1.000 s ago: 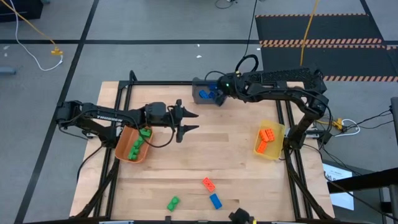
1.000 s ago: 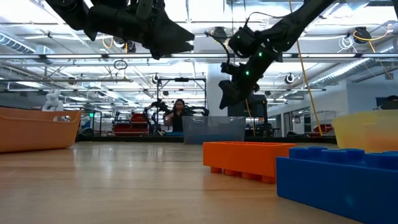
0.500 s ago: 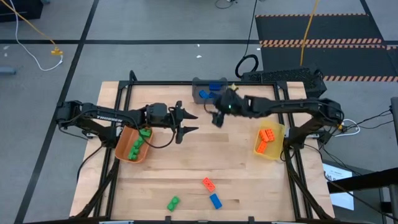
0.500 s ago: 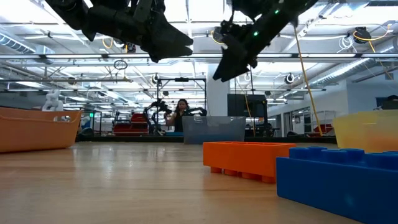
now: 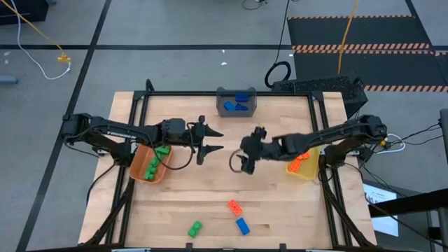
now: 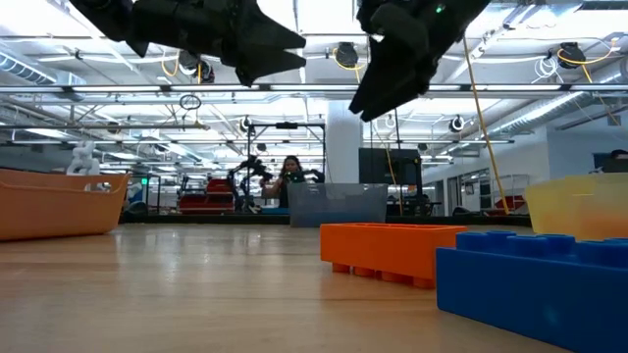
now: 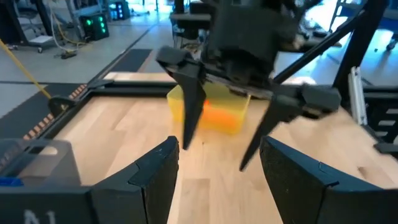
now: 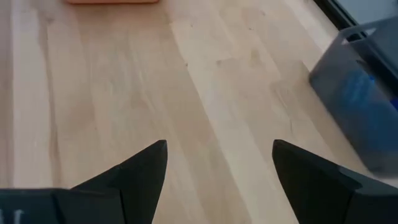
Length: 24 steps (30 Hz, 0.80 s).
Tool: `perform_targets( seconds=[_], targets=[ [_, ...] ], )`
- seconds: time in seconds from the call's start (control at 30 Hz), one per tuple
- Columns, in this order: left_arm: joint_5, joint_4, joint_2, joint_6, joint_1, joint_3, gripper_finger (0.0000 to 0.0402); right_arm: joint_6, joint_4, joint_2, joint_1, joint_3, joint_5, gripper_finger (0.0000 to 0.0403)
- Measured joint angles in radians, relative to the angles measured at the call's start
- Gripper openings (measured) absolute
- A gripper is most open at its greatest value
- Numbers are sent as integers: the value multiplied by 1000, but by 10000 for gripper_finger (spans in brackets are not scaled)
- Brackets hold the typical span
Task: Sort & place blocks by color
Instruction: Put the orange game piece into the yellow bin
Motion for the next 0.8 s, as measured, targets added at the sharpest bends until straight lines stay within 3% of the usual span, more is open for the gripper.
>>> perform_targets(
  seconds=[0.4,0.8],
  targets=[
    [0,23,-1,-8,-29,0,223,181,-31,0,194,0,180,281],
    [0,31,-1,-12,-30,0,223,213,-9,20,261,0,183,266]
  ],
)
